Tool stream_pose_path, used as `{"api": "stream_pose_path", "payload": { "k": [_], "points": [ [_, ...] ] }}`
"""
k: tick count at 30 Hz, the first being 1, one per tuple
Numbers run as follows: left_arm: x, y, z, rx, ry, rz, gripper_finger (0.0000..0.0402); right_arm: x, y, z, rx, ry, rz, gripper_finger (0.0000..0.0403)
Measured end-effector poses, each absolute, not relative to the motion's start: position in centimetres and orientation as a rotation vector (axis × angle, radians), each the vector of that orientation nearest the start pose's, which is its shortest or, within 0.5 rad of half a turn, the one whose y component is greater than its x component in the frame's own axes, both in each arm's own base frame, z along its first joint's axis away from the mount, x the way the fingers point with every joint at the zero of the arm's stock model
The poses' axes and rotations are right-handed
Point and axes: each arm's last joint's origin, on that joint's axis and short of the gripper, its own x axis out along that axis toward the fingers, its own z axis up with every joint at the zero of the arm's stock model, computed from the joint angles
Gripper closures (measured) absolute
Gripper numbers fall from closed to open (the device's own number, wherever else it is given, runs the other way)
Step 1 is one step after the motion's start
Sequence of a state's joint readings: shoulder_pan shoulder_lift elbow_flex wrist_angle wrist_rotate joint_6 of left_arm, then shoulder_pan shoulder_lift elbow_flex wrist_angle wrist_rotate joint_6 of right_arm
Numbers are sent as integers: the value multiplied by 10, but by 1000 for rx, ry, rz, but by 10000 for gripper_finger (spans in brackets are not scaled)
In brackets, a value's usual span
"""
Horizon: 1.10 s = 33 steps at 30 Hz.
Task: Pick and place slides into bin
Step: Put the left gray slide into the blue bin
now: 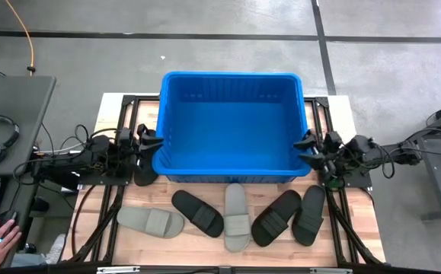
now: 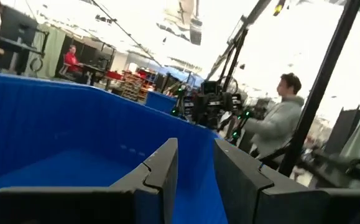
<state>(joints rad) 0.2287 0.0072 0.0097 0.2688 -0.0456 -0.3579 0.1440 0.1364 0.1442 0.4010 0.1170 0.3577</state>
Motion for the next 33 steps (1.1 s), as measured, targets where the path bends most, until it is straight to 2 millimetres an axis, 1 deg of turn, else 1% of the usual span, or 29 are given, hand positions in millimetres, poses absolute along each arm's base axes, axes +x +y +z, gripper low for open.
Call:
{"api": "stream_pose_path", "payload": {
  "k": [4, 9, 12, 15, 19, 24, 27, 30, 33],
  "points": [
    [89, 22, 199, -363, -397, 205, 309, 87, 8, 247, 430, -490, 70, 185],
    [83, 23, 211, -438, -561, 210, 309, 83, 5, 254, 461, -587, 23, 187],
    [79, 23, 218, -446, -645, 218, 309, 81, 4, 257, 477, -632, -9, 186],
    [78, 23, 220, -453, -674, 212, 309, 79, 3, 259, 506, -660, -36, 184],
    [74, 22, 231, -454, -706, 201, 309, 77, 1, 261, 553, -696, -57, 183],
    [64, 20, 257, -412, -714, 225, 309, 77, 0, 262, 660, -720, -71, 182],
    [57, 18, 278, -377, -616, 276, 309, 75, -2, 263, 675, -745, -113, 182],
    [49, 18, 300, -383, -492, 343, 309, 75, -3, 263, 714, -760, -138, 181],
    [40, 16, 327, -387, -435, 385, 309, 75, -3, 263, 723, -762, -149, 180]
  ]
}}
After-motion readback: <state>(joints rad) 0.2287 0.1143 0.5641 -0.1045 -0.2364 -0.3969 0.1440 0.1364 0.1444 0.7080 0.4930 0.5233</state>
